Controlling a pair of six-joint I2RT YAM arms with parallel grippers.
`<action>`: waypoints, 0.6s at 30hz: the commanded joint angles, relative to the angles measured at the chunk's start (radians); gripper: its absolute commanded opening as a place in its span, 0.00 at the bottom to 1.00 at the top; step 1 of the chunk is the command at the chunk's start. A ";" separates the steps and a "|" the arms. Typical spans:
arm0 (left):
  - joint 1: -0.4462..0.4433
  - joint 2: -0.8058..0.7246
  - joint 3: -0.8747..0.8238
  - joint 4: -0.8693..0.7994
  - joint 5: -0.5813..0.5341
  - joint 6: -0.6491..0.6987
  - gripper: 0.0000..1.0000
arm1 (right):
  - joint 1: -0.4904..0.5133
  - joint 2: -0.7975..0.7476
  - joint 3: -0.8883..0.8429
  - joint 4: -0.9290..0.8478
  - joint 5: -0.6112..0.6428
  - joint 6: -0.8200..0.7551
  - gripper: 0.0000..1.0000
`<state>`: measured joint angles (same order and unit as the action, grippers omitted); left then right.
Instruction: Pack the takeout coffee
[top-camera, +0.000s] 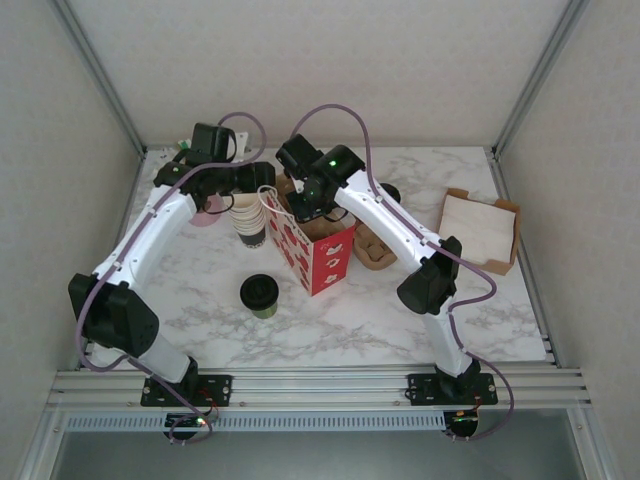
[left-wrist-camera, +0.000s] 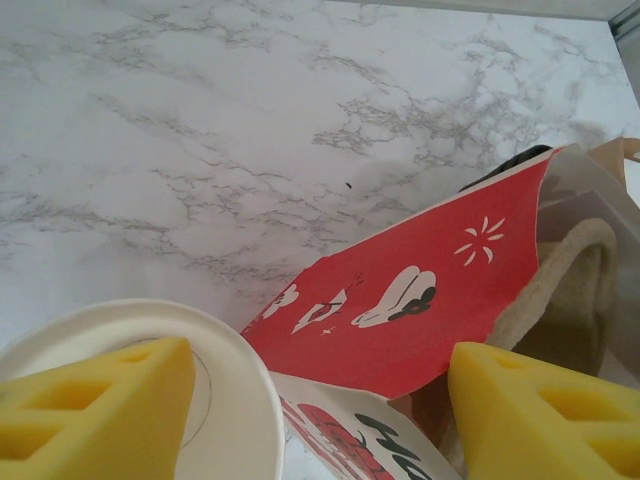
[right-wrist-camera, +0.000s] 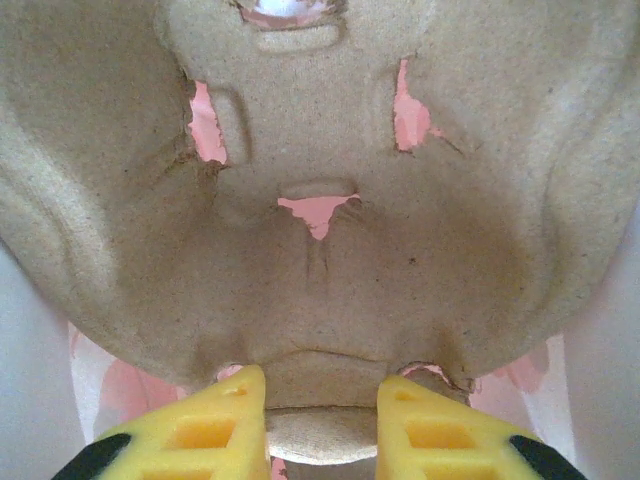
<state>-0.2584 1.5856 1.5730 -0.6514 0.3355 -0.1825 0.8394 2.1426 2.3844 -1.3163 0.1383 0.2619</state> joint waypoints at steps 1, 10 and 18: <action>-0.006 0.017 0.035 -0.039 -0.049 0.014 0.68 | 0.006 -0.055 -0.014 -0.009 0.009 -0.001 0.25; -0.001 0.024 0.043 -0.036 -0.094 -0.003 0.67 | 0.005 -0.089 -0.057 0.012 -0.004 -0.001 0.25; 0.003 0.027 0.044 -0.026 -0.101 -0.015 0.67 | 0.006 -0.133 -0.121 0.051 -0.039 -0.004 0.25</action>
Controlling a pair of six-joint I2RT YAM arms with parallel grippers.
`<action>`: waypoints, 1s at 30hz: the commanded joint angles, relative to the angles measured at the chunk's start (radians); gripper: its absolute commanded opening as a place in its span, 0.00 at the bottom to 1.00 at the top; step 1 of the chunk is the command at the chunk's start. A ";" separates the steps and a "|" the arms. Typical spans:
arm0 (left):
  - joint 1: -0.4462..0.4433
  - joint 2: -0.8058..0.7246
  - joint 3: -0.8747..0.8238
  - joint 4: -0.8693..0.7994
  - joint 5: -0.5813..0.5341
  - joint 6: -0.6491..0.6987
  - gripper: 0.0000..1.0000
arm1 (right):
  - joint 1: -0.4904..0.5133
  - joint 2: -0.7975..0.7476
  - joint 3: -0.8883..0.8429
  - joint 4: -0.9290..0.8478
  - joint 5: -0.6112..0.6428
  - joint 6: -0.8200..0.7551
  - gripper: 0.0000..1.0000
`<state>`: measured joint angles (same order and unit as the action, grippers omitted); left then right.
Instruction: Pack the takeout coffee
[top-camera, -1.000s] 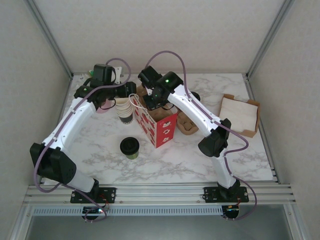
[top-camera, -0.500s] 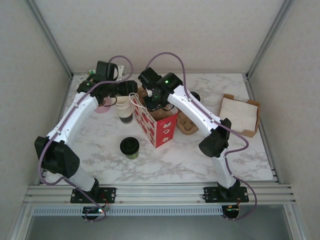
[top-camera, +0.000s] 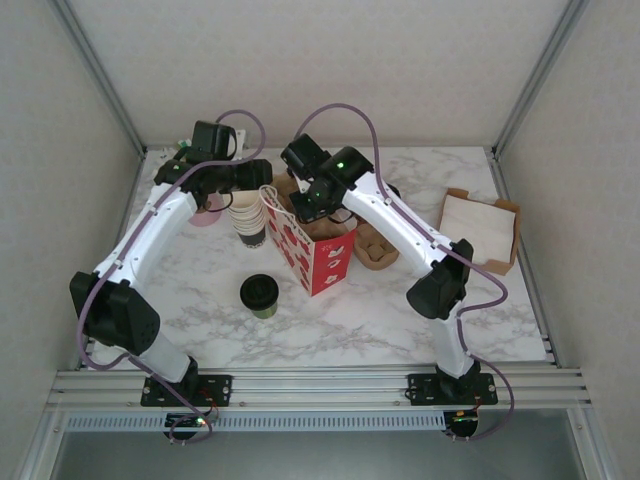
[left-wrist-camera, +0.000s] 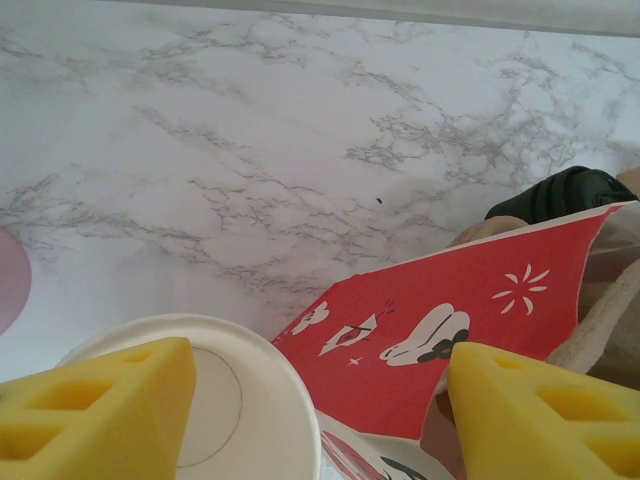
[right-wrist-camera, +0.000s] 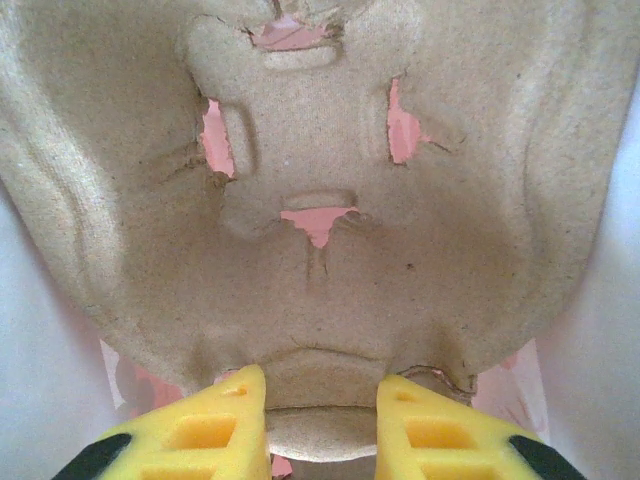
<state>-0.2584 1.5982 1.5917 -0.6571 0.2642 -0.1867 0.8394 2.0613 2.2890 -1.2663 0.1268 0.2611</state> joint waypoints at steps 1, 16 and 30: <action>0.003 0.015 0.025 -0.020 -0.030 -0.011 0.67 | 0.007 -0.060 -0.040 0.010 -0.035 -0.003 0.25; 0.016 0.006 0.015 -0.006 -0.040 -0.024 0.68 | 0.007 -0.102 -0.080 0.038 -0.058 -0.012 0.24; 0.015 -0.054 -0.005 0.039 0.015 -0.022 0.68 | 0.007 0.019 0.016 -0.051 -0.042 -0.002 0.24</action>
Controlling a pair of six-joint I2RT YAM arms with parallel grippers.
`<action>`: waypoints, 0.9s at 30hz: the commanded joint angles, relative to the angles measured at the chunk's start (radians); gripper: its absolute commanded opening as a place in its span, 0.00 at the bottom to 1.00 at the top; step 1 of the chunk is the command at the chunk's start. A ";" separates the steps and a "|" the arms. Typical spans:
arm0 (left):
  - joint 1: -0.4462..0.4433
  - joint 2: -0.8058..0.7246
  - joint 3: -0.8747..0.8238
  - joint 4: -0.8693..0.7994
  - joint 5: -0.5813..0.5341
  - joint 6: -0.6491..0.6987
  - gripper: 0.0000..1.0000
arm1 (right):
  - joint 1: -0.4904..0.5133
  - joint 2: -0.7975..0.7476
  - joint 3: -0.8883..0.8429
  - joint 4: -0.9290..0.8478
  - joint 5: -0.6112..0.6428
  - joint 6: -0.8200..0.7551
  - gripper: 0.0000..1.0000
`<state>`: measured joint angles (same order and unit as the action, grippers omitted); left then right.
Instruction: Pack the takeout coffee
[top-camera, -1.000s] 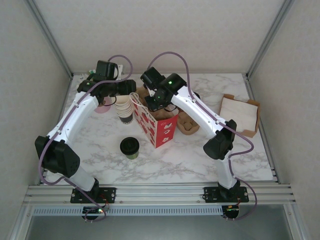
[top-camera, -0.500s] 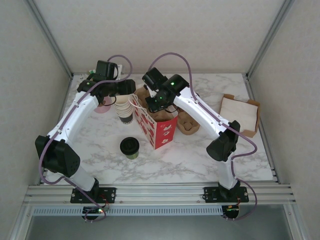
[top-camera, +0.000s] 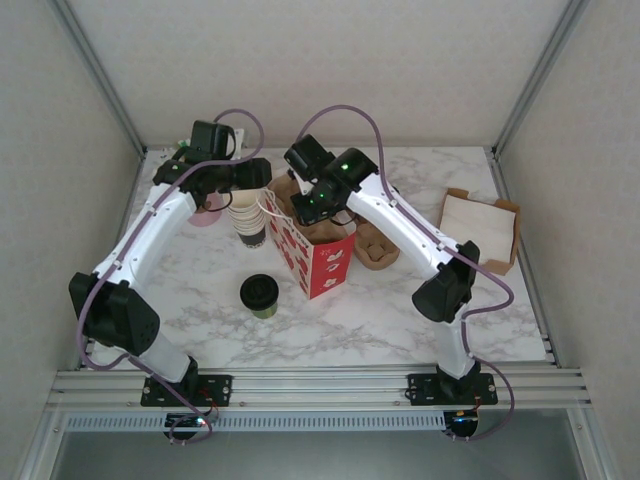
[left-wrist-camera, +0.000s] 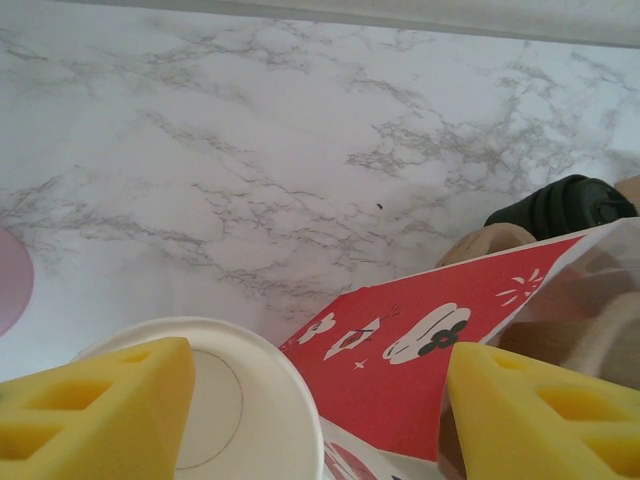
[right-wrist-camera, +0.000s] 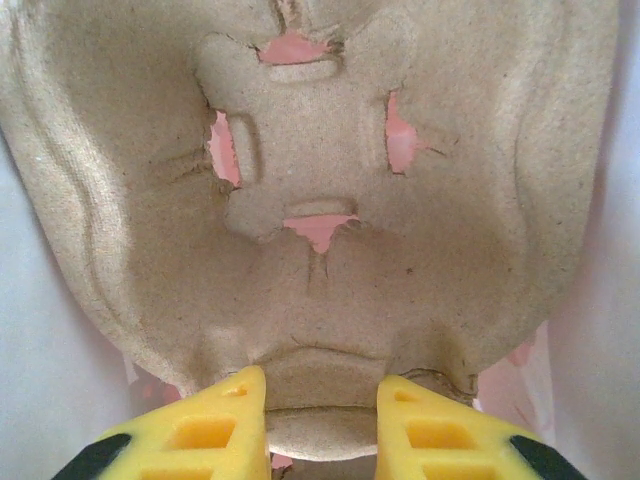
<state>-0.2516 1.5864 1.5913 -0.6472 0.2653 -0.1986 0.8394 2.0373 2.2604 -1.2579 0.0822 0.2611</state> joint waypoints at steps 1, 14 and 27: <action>0.009 -0.045 -0.007 0.031 0.011 -0.009 0.68 | 0.007 0.059 0.058 -0.071 0.004 -0.001 0.24; 0.018 -0.058 -0.024 0.041 0.012 -0.010 0.69 | 0.014 0.142 0.101 -0.123 0.018 0.000 0.24; 0.031 -0.111 -0.052 0.066 -0.011 -0.021 0.70 | 0.027 0.204 0.038 -0.097 0.016 0.010 0.24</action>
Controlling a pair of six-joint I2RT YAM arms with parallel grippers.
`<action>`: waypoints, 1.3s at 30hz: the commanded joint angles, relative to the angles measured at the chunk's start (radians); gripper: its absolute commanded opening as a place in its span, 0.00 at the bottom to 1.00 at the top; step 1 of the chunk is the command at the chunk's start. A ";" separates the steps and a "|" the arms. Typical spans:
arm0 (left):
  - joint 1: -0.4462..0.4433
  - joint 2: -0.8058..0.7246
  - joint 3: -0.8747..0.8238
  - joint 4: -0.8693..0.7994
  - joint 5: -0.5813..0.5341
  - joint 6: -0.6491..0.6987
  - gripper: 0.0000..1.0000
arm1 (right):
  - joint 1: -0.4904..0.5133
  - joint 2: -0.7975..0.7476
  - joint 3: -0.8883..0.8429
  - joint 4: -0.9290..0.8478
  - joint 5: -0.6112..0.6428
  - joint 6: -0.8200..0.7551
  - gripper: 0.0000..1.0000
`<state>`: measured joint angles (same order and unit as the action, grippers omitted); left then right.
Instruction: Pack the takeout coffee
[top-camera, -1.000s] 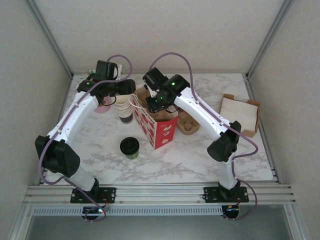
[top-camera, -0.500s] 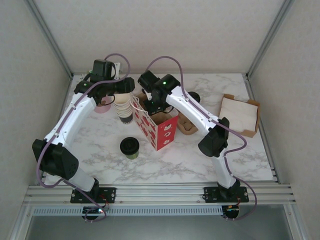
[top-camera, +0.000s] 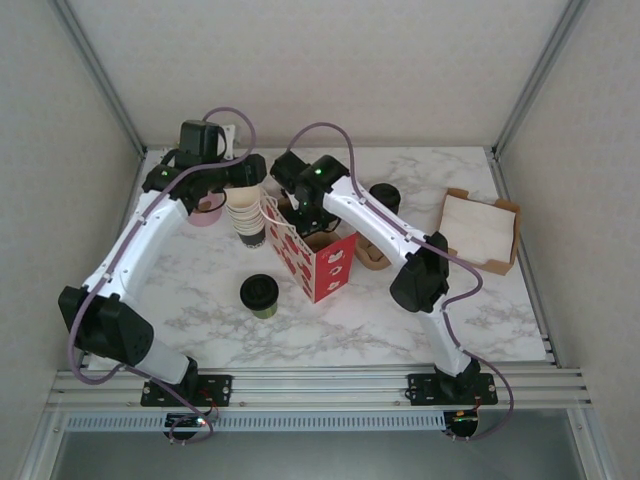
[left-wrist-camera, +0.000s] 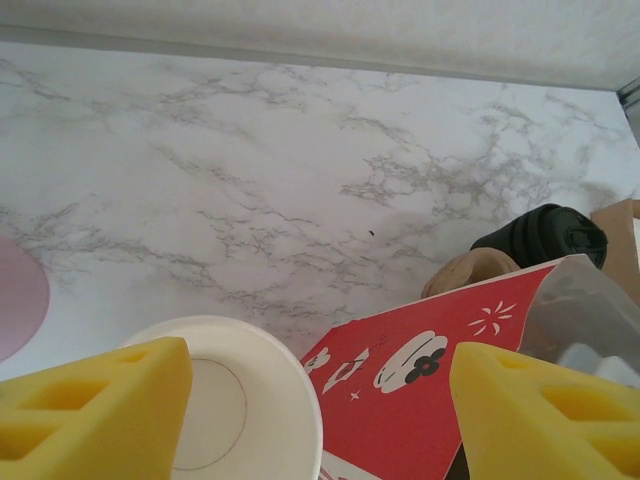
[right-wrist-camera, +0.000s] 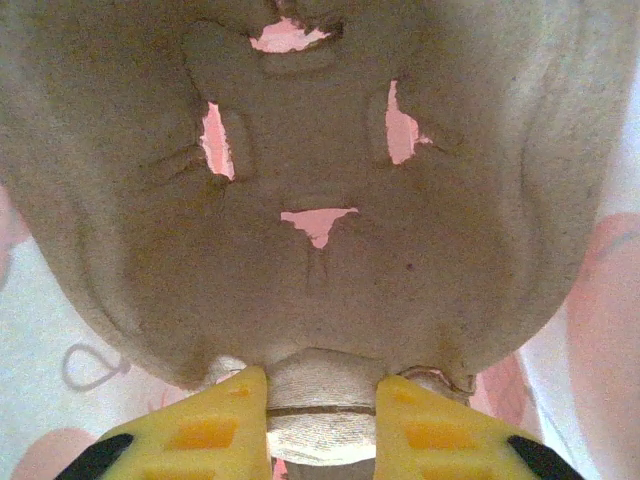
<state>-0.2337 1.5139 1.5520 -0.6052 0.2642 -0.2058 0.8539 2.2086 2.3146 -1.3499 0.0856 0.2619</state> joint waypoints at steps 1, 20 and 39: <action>0.014 -0.043 -0.015 0.025 -0.011 -0.015 0.70 | 0.013 0.037 -0.022 -0.001 0.012 0.011 0.24; 0.028 -0.070 -0.037 0.036 -0.013 -0.025 0.70 | 0.019 0.069 -0.211 0.156 -0.011 0.027 0.25; 0.031 -0.072 -0.038 0.045 -0.007 -0.027 0.70 | 0.017 0.091 -0.267 0.199 -0.003 0.044 0.32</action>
<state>-0.2123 1.4742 1.5215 -0.5774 0.2638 -0.2142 0.8612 2.2948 2.0548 -1.1366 0.0784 0.2855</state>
